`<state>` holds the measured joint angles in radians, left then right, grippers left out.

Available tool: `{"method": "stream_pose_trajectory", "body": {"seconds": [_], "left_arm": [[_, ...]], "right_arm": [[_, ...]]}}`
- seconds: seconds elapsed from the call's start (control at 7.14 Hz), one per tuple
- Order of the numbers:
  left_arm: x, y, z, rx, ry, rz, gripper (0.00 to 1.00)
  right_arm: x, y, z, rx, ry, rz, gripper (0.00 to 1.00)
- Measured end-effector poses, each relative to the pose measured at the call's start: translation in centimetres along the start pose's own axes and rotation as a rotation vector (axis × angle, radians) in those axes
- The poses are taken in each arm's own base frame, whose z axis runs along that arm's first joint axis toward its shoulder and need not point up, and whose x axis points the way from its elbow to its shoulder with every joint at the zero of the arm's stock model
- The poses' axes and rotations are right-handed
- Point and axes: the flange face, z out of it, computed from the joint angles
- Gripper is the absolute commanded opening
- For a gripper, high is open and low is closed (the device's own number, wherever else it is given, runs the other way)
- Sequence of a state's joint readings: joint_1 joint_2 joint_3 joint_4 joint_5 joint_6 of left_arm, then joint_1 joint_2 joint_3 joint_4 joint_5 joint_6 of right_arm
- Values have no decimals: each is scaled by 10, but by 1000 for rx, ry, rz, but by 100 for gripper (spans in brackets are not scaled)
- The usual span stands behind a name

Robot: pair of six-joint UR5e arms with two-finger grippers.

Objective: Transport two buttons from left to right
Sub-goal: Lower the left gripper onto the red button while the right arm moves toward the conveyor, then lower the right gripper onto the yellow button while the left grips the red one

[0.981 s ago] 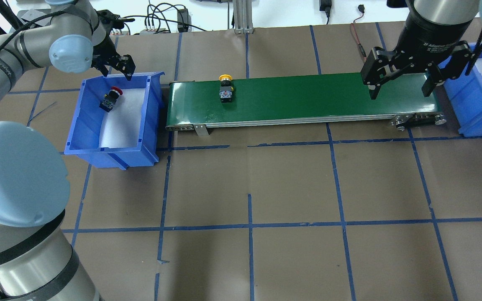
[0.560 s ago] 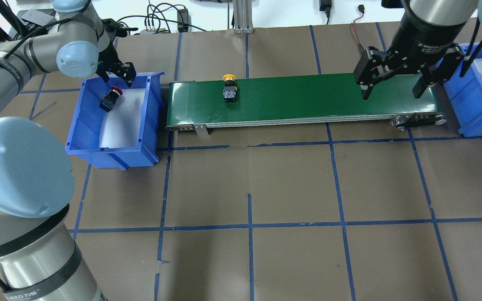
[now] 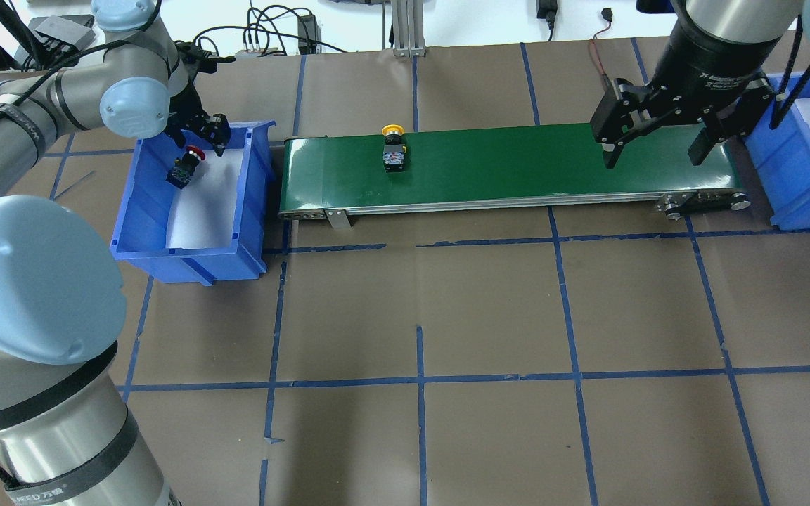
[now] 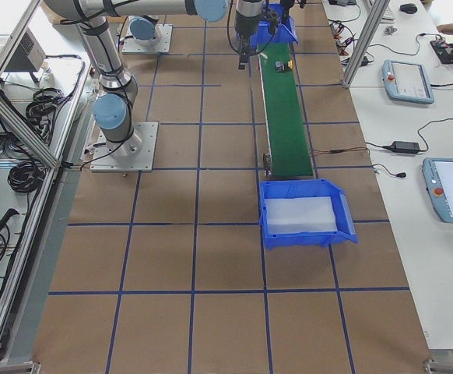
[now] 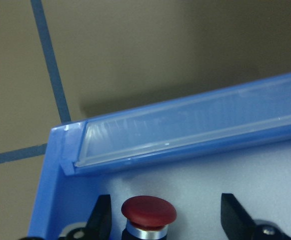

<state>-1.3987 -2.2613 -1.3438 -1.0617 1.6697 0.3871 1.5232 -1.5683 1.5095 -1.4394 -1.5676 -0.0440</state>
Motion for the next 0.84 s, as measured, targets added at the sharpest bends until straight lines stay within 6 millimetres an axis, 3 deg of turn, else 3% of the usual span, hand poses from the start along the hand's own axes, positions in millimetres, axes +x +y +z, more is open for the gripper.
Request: {"method": "stream_pose_trajectory", "body": {"seconds": [0.14,0.42,0.7,0.84], "left_arm": [[1,2,3,-7,3,1,79],[2,4,5,-10,4,-1,60],[2,4,3,-9,1,-5,35],[1,3,0,-3,-4,-7,31]], "right_arm": [[0,0,0,-1,0,-2,100],[-1,-4,3,-1,-1,-6,100],[-14,-26,17,20,2,-32,100],[-28,-41,29,35,6,-58,100]]}}
